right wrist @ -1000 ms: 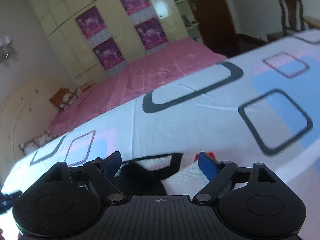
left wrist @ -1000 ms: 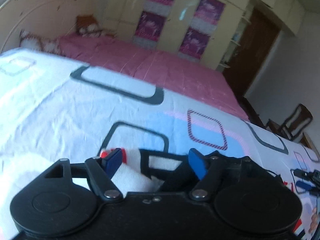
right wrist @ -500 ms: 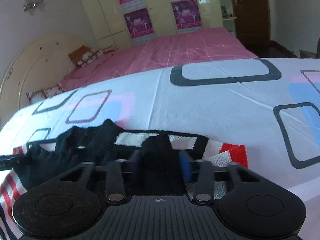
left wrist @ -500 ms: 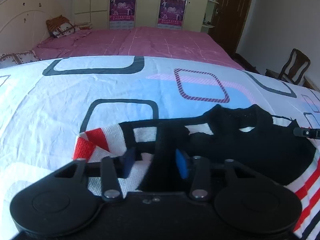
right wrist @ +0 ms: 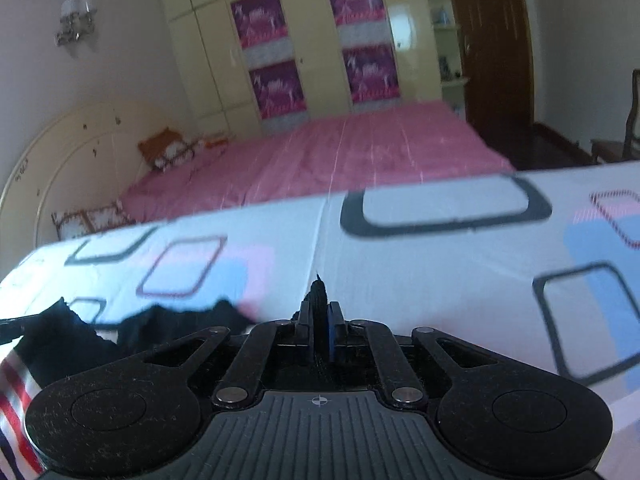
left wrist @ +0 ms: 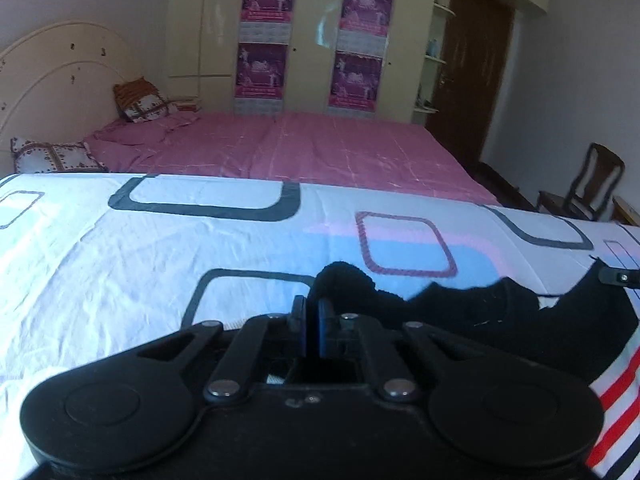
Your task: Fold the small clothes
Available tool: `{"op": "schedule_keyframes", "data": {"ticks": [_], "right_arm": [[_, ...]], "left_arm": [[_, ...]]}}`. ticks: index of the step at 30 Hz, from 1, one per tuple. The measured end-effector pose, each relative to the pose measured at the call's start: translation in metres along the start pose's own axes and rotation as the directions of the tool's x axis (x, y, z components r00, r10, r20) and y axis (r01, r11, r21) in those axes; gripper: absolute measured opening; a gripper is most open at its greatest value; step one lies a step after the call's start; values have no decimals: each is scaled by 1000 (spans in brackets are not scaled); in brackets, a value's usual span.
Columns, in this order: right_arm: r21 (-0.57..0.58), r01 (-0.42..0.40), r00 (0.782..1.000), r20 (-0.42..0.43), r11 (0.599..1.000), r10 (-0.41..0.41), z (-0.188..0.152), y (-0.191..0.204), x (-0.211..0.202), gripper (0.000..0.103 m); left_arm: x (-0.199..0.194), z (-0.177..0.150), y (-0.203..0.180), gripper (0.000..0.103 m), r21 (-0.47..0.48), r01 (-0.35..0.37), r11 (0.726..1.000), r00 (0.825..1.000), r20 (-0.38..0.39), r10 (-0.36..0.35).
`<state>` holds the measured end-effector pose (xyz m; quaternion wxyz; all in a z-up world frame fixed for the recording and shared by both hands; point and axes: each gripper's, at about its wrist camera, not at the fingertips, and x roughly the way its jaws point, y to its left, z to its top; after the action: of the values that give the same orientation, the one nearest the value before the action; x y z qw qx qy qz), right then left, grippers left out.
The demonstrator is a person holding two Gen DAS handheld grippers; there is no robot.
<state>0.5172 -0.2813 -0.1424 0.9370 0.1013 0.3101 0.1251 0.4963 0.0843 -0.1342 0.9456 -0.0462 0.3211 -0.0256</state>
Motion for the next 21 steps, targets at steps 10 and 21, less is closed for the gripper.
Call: {"op": "schedule_keyframes", "data": {"ticks": [10,21], "right_arm": [[31,73,991,-110,997,-70,-27,-17,37,6],[58,53,999,-10,997,-52,-16,-9,4,66]], "left_arm": [[29,-23,-1,10,28,-88,996,993,-81,90],[9,-19,1,69,49,-109,993,993,-43,111]]}}
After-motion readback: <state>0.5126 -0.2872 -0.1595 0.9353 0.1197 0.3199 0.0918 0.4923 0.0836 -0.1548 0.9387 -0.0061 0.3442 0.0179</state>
